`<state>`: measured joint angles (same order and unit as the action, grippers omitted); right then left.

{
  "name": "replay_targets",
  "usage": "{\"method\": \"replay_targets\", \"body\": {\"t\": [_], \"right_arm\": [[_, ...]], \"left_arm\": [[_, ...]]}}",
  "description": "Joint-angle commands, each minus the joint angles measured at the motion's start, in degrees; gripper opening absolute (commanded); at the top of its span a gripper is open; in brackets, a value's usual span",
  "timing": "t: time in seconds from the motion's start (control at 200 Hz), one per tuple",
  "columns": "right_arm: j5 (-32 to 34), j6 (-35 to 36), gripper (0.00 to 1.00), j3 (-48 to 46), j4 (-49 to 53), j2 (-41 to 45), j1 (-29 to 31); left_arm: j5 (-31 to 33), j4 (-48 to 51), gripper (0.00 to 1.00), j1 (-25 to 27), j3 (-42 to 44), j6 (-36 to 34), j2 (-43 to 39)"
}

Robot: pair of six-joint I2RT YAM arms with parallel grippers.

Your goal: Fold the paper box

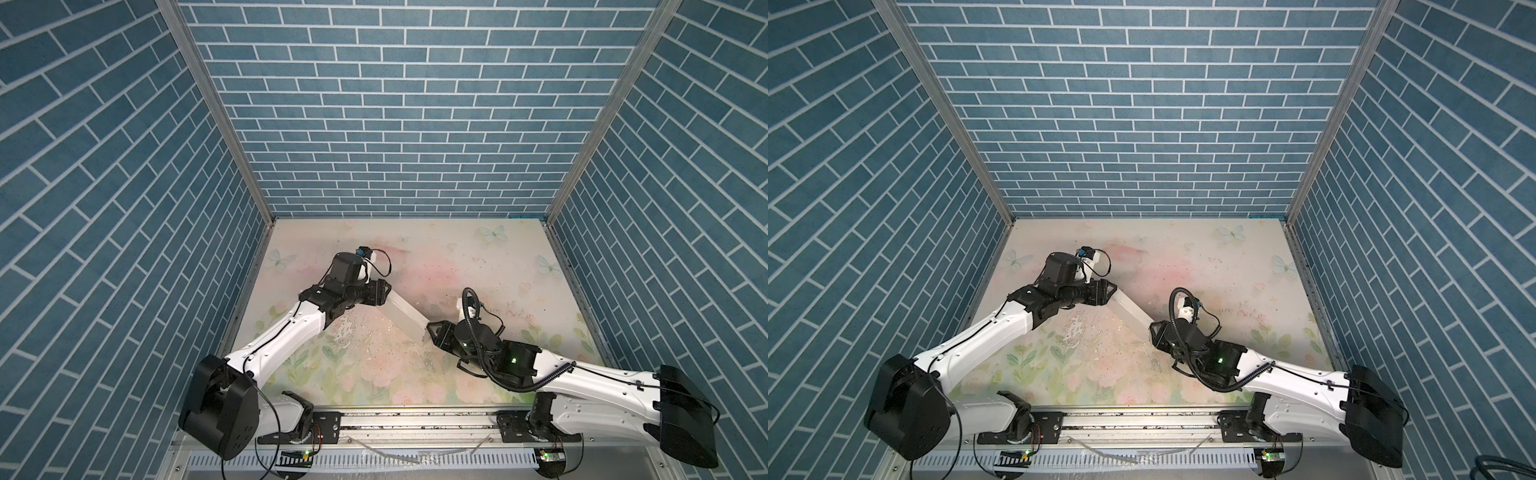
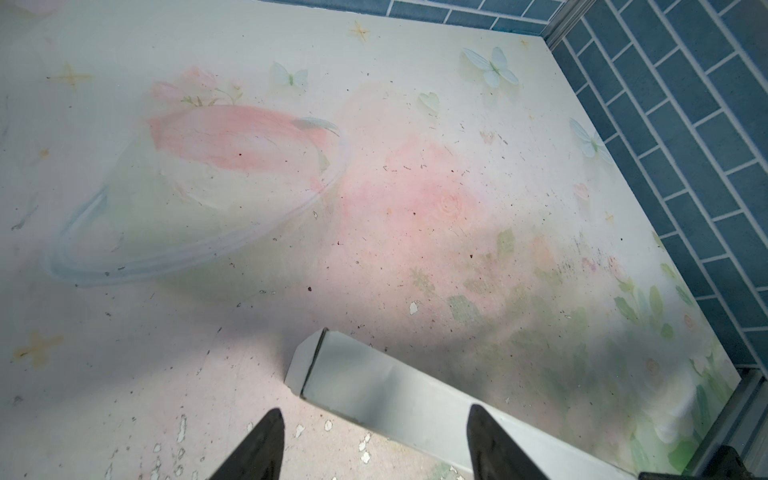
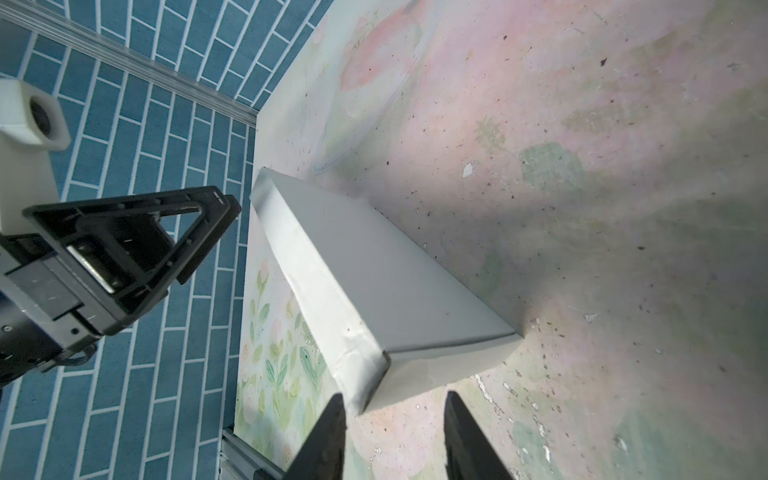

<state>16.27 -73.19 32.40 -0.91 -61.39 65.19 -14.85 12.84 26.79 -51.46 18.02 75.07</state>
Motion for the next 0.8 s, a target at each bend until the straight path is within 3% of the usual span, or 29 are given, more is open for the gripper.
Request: {"method": "replay_targets", "body": {"t": [0.0, 0.345, 0.795], "right_arm": [[0.3, -0.6, 0.40, -0.5, -4.1, -0.6, -0.1], [-1.2, -1.0, 0.40, -1.0, -5.1, -3.7, -1.4], [-2.9, -0.3, 0.30, -0.2, -2.2, -6.9, -1.6]], "left_arm": [[-2.1, 0.9, 0.70, -0.6, -1.7, -2.4, 2.1], [-2.2, -1.3, 0.66, -1.0, -0.2, -2.2, 5.2], [0.3, -0.8, 0.64, -1.1, 5.1, -0.6, 2.8]]}}
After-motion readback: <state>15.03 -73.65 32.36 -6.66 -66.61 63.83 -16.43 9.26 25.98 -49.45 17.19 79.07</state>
